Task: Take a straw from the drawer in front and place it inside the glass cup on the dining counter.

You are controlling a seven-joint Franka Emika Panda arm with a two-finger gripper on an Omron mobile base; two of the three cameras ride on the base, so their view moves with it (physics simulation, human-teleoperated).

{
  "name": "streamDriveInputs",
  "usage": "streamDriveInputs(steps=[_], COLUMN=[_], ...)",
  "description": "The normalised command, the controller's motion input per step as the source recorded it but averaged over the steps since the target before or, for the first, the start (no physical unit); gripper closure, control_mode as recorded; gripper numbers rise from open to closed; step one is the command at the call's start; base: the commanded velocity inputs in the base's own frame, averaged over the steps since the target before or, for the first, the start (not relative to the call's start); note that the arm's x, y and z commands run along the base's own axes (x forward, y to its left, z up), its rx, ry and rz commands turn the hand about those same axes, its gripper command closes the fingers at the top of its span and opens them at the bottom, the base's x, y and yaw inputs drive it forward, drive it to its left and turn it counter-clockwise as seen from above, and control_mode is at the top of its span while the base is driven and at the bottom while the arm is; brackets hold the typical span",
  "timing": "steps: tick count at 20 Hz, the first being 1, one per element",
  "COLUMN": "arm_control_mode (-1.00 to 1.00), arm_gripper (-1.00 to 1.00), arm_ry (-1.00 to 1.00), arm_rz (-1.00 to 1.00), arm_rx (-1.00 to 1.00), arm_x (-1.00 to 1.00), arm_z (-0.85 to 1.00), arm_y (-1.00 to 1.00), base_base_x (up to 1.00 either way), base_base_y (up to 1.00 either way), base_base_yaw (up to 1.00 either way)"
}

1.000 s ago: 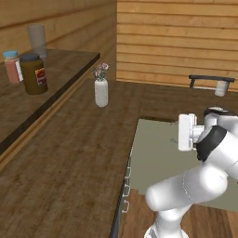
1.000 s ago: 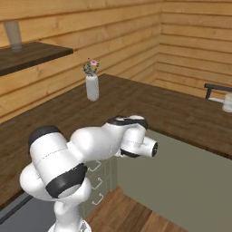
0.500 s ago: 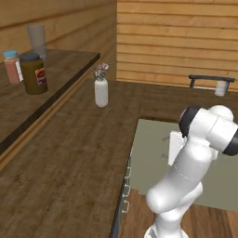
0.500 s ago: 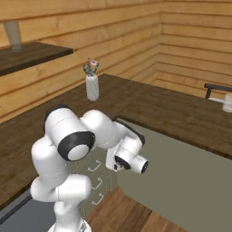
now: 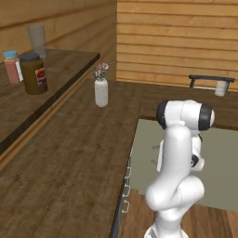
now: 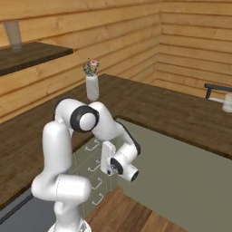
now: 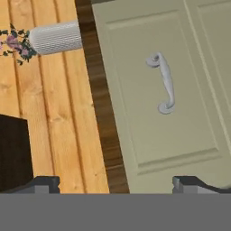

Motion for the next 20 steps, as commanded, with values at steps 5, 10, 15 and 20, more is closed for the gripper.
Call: streamDriveInputs(steps=[5,10,15,20], arm_control_mode=[-1.0,-1.0,-1.0,-1.0], arm_gripper=[-1.0,-1.0,-1.0,-1.0], arm_ry=[-0.07,-0.1,-0.13,-0.12], arm_rz=[0.04,0.08,0.06,0.04], arm_rx=[0.0,-0.02,-0.07,-0.1], arm_x=[0.51,0.46,0.34,0.25], arm_z=[-0.28,-0.15,-0.02,-0.02], arm_y=[0.2,0.16,0.21,0.26], base_base_x=[0.0,0.0,0.0,0.0], base_base_y=[0.0,0.0,0.0,0.0], base_base_yaw=[0.0,0.0,0.0,0.0])
